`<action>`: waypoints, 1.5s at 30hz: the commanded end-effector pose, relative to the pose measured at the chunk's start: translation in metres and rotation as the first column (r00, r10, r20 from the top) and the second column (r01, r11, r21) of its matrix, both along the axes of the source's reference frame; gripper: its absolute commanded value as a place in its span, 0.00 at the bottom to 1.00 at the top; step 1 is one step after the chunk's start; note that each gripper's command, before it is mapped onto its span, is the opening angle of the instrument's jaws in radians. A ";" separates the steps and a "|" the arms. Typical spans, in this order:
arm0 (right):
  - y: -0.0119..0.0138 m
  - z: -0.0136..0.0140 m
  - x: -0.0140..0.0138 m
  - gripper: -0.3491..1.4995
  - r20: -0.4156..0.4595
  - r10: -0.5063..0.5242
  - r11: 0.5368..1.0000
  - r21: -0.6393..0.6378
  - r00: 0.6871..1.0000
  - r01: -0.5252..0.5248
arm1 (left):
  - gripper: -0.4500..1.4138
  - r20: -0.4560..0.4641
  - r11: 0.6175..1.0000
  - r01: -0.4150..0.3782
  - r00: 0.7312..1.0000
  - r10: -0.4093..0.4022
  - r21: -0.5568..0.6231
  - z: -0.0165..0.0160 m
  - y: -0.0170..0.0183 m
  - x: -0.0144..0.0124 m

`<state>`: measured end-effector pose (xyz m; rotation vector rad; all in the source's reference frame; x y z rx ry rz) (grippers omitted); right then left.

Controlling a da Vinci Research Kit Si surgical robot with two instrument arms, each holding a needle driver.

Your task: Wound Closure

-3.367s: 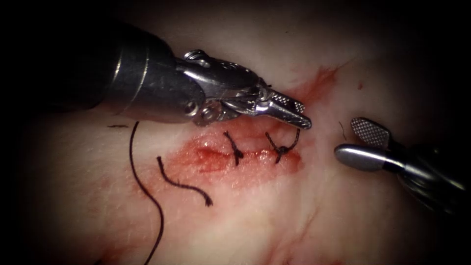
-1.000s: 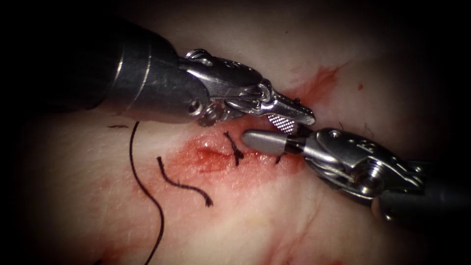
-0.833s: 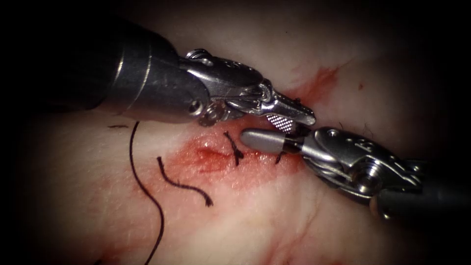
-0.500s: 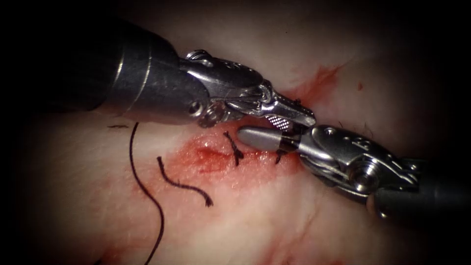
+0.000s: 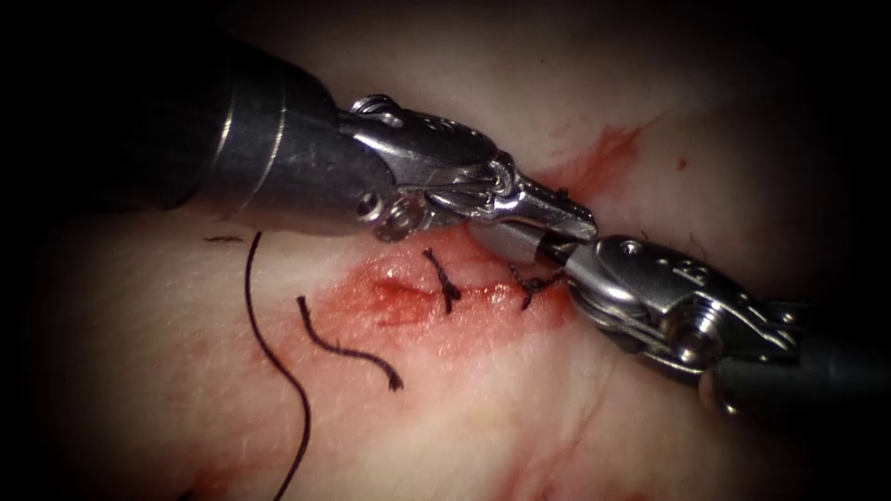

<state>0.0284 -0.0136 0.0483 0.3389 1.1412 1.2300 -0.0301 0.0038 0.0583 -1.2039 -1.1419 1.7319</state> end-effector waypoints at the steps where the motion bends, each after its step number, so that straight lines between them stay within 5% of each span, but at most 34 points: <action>1: 0.0002 0.0002 0.0007 0.00 -0.002 -0.002 1.000 -0.002 1.000 0.002 | 0.13 0.000 1.000 0.003 1.000 -0.003 -0.002 0.0004 0.0003 -0.0005; 33: 0.0007 0.0006 0.0008 0.00 -0.027 0.018 1.000 -0.008 0.999 -0.019 | 0.01 -0.009 0.996 0.085 0.996 -0.084 0.014 -0.0023 0.0035 0.0011; 34: 0.0008 0.0005 0.0009 0.12 -0.040 0.023 1.000 -0.014 0.999 -0.024 | 0.01 -0.007 0.996 0.085 0.996 -0.085 0.009 -0.0024 0.0037 0.0013; 36: 0.0010 0.0002 0.0010 0.72 -0.056 0.022 0.997 -0.066 0.998 -0.026 | 0.02 -0.007 0.996 0.089 0.996 -0.089 0.005 -0.0027 0.0041 0.0018; 45: 0.0034 -0.0018 0.0005 0.85 -0.128 0.062 0.982 -0.171 0.990 -0.083 | 0.06 -0.018 0.993 0.120 0.993 -0.120 0.003 -0.0047 0.0068 0.0064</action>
